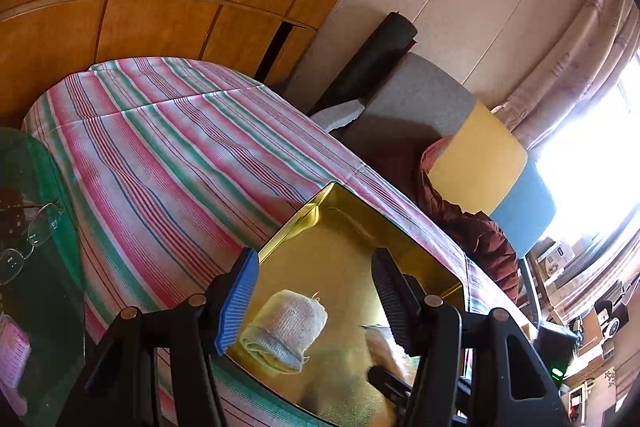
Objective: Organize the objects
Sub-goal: 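Carry the towel and snack bag into the gold tray and open both tools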
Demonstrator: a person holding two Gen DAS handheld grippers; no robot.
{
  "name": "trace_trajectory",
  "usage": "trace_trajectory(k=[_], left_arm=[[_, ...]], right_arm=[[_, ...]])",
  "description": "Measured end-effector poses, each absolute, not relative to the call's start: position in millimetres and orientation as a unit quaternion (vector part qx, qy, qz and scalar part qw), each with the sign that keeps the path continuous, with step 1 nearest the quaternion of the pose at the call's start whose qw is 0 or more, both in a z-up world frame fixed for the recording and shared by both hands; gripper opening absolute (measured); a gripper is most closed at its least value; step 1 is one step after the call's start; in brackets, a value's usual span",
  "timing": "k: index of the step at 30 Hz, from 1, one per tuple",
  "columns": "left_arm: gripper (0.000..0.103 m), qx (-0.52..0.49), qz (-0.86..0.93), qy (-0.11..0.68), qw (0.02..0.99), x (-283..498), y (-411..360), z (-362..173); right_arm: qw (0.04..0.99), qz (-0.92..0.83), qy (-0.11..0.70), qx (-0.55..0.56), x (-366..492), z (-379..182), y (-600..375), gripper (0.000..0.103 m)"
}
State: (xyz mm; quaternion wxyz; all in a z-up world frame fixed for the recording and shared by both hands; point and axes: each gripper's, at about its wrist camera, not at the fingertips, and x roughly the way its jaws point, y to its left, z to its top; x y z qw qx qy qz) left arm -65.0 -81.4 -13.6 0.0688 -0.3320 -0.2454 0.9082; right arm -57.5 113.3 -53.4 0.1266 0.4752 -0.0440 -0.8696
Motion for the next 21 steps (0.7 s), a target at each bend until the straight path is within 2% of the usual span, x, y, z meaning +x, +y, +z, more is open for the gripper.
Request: trace_trajectory(k=[5,7,10,21], left_arm=[[0.059,-0.334,0.906,-0.25,0.071,-61,-80,-12],[0.059,-0.332,0.906,-0.251,0.071,-60,-79,-11],[0.059,-0.329,0.907,-0.251,0.071,-58,-78,-10],[0.059,-0.354,0.899,-0.241,0.096,-56,-55,-16]], right_arm=[[0.106,-0.855,-0.078,0.502,-76,-70,108,0.044],[0.126,-0.85,-0.089,0.504,-76,-71,106,0.056],[0.164,-0.852,-0.103,0.487,-69,-64,105,0.066],[0.11,-0.886,-0.104,0.437,-34,-38,153,0.072]])
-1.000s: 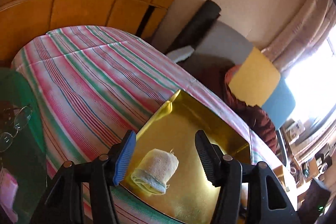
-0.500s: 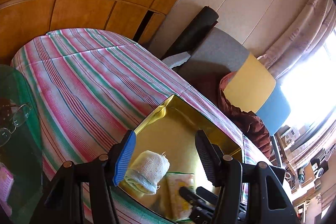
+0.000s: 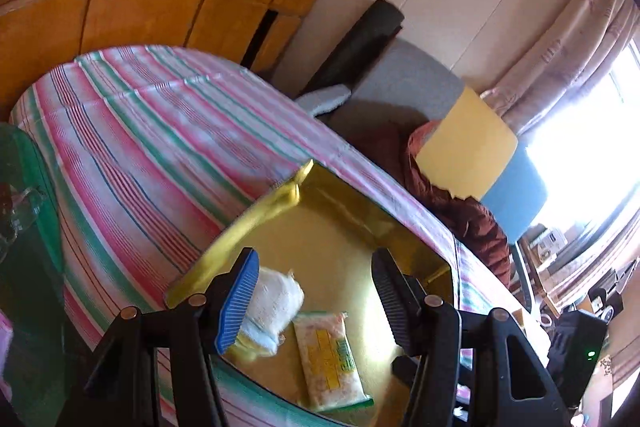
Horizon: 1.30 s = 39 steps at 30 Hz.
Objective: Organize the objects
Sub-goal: 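Carry the towel and snack bag into the gold tray and open both tools, then move both tools back to the items on the cloth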
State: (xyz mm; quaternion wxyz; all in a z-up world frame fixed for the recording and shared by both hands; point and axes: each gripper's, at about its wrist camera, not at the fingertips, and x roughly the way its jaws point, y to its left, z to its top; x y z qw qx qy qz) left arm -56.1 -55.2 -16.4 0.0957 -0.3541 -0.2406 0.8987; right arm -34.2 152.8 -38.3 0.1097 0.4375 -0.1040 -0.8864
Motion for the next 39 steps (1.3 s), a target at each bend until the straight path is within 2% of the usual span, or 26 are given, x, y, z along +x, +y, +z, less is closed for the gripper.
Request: trace_trajectory(k=[4,15,23,35,39], left_arm=[[0.059,-0.365,0.895,-0.226,0.117,-53,-39,-19],[0.059,-0.368,0.888,-0.16,0.223,-32,23,-18],[0.06,-0.377,0.869,-0.112,0.299,-10,74,-17],[0.06,-0.383,0.837,-0.042,0.388,31,138,-24],[0.06,-0.396,0.829,-0.042,0.393,37,149,-32]], right_arm=[[0.091,-0.897,-0.091,0.422,-25,-31,164,0.076],[0.037,-0.92,-0.059,0.385,7,-14,207,0.077],[-0.019,-0.916,-0.05,0.398,34,-23,265,0.079],[-0.158,-0.886,-0.033,0.435,91,-39,411,0.079],[-0.202,-0.874,-0.065,0.438,102,-34,473,0.079]])
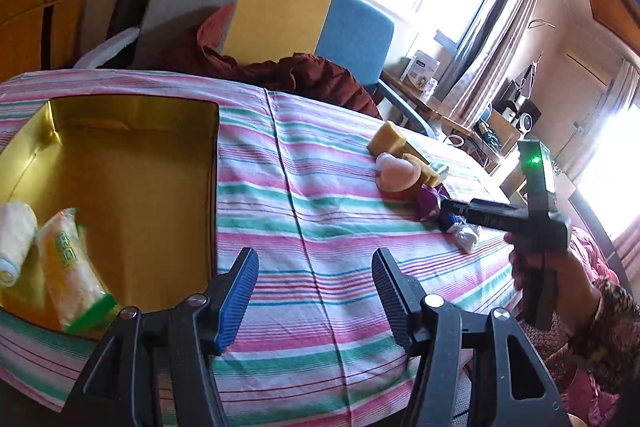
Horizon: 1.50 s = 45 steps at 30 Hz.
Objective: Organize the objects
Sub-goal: 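Move both tools back to the items on the cloth, then grasp the purple candy packet with the left tool while the right tool grasps the blue Tempo tissue pack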
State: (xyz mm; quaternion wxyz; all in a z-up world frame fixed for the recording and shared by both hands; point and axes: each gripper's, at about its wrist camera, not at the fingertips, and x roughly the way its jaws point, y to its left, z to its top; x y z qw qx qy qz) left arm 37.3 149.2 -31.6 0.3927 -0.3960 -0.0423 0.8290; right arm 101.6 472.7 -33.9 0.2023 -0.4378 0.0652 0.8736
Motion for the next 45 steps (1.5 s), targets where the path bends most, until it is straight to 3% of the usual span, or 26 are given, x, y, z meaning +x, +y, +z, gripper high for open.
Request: trace_trajectory(k=[7,16,24,31,38,45], left_arm=[[0.06,-0.417,0.818,-0.04,0.394,46,166,-43],[0.06,-0.432,0.805,-0.002,0.407,58,194,-51],[0.06,-0.446,0.788,0.026,0.423,60,227,-60],[0.06,-0.454,0.775,0.044,0.437,53,259,-60],[0.061,-0.464,0.763,0.058,0.447,44,303,-67],[0.064,-0.459,0.762,0.072,0.452,34,356,-71]], right_arm=[[0.217,0.86,0.074,-0.456,104,-44,546,0.063],[0.165,0.852,0.122,-0.481,94,-83,565,0.053],[0.138,0.859,0.141,-0.473,95,-89,563,0.053],[0.052,0.862,0.121,-0.49,86,-85,519,0.053],[0.157,0.849,0.141,-0.485,96,-83,556,0.053],[0.153,0.842,0.164,-0.491,94,-86,558,0.053]])
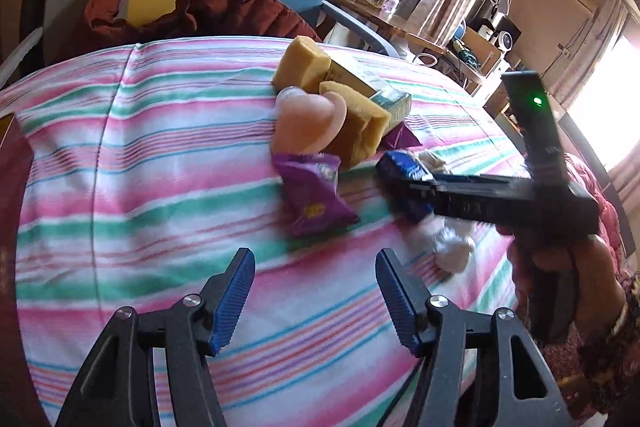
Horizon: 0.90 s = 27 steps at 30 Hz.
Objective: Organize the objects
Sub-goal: 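Grasp the purple candy packet with the left tool while the right tool grasps the blue Tempo tissue pack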
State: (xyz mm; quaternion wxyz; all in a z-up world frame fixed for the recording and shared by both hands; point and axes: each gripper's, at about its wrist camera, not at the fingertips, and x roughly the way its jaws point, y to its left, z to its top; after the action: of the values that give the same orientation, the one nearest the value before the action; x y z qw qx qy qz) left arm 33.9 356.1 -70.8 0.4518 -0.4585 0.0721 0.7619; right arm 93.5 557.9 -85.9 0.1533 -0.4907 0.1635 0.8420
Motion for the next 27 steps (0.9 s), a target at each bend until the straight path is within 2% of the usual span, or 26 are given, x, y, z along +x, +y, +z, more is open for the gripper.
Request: trace_trajectory(k=[9,12,13,16,27], left_arm=[[0.064,-0.464,0.77,0.084,0.43,16,404,-90],[0.061,-0.45,0.776,0.083,0.434,14,406,-94],[0.053,-0.446,0.777,0.085,0.436,13,405,-96],[0.037,-0.428,0.784,0.094,0.44,12,397,-99],[0.036,-0.387,0.802,0.1,0.443,17,353,-100]], right_arm=[[0.146,0.846,0.167,-0.485,90,-84,553,0.052],[0.147,0.846,0.173,-0.483,91,-82,559,0.052],[0.146,0.846,0.175,-0.482,92,-82,560,0.052],[0.142,0.847,0.176,-0.481,92,-82,560,0.052],[0.083,0.86,0.177,-0.472,92,-78,542,0.053]])
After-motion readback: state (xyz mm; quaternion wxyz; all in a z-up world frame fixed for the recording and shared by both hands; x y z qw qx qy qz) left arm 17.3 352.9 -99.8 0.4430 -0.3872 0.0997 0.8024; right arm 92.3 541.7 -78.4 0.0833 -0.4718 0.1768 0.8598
